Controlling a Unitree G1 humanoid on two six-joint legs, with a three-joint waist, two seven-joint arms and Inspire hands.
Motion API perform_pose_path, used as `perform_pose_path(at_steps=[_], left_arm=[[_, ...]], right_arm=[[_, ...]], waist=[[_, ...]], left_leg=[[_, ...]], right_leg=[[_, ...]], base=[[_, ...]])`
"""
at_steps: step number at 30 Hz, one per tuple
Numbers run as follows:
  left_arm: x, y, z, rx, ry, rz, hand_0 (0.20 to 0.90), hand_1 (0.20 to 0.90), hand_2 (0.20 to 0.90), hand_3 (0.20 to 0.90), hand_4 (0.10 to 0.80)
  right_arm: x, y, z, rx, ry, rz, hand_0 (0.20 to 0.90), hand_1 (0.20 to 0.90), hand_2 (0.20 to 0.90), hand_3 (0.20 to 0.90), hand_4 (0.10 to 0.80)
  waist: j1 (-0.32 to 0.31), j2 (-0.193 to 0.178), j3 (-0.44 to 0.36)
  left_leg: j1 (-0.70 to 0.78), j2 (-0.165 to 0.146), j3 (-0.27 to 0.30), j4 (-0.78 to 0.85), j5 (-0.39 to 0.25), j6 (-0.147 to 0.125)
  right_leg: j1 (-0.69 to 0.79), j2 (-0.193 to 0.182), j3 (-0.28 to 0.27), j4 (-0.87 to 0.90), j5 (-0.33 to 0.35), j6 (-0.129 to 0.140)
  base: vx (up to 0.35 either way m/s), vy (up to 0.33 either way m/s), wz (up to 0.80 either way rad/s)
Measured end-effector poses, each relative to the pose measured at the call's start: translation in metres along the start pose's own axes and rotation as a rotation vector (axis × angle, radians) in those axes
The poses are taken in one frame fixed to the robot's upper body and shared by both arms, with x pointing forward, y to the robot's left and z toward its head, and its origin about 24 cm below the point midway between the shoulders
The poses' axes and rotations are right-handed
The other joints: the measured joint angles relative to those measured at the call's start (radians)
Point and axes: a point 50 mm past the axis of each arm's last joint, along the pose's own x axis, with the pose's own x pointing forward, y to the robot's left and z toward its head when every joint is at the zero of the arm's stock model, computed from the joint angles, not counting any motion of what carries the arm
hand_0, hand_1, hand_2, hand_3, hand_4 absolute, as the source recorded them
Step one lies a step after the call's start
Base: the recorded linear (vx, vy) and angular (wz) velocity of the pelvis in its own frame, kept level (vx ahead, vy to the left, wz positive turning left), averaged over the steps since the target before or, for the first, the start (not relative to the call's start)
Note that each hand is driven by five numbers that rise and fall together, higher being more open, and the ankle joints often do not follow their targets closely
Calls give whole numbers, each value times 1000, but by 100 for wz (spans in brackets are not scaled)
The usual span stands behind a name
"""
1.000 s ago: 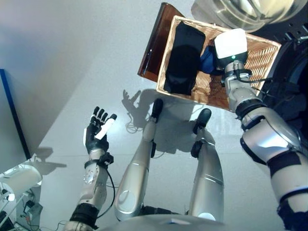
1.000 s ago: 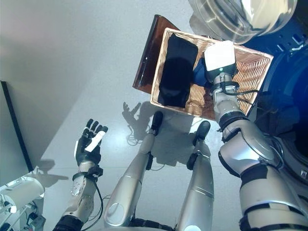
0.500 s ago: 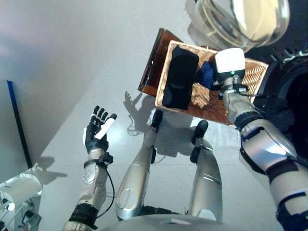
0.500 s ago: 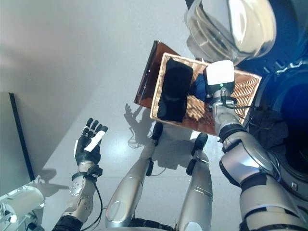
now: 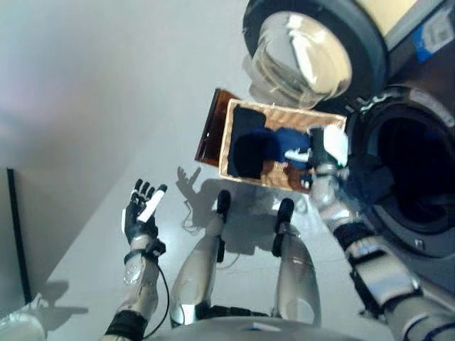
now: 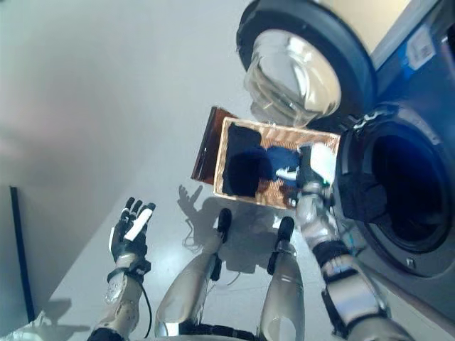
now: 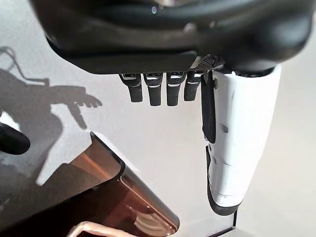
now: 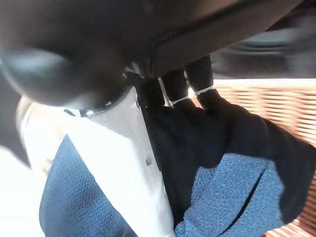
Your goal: Pick up the clothes and place them into the washing machine
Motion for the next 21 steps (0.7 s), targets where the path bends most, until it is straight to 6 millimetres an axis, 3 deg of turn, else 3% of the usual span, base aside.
perform_pose_path(at_steps=[4,9,11,21], left_arm=[[-1,2,-2,-32,-2,31,900,900,900,900,800],[-1,1,-3,-36,7,32,900,900,900,900,800],[-1,2,-6,-43,27,37,900,900,900,900,800],[-12,4,-21,-79,103,39,900,900,900,900,800]], right_arm=[[-19,12,-20,233,147,28,200,200,200,200,300],[-28,19,-24,468,236,26,200,200,200,200,300],[-30,20,-23,713,307,-37,200,200,200,200,300],[-31,11,-35,1200,445,-251,200,200,200,200,300]], waist=[[-18,1,-2],[-25,6,-4],[-28,19,-6],[-33,104,-47]], left_leg=[[31,1,11,-2,-9,6],[29,-2,23,-2,-14,9],[29,-5,26,-2,-16,11],[24,-10,45,-2,-19,14]], right_leg=[[42,2,6,-35,9,5],[42,1,10,-49,18,8],[42,-2,13,-51,21,9],[23,-4,35,-47,19,11]], base=[[31,-11,-10],[3,1,-6],[0,0,0],[-4,4,-4]])
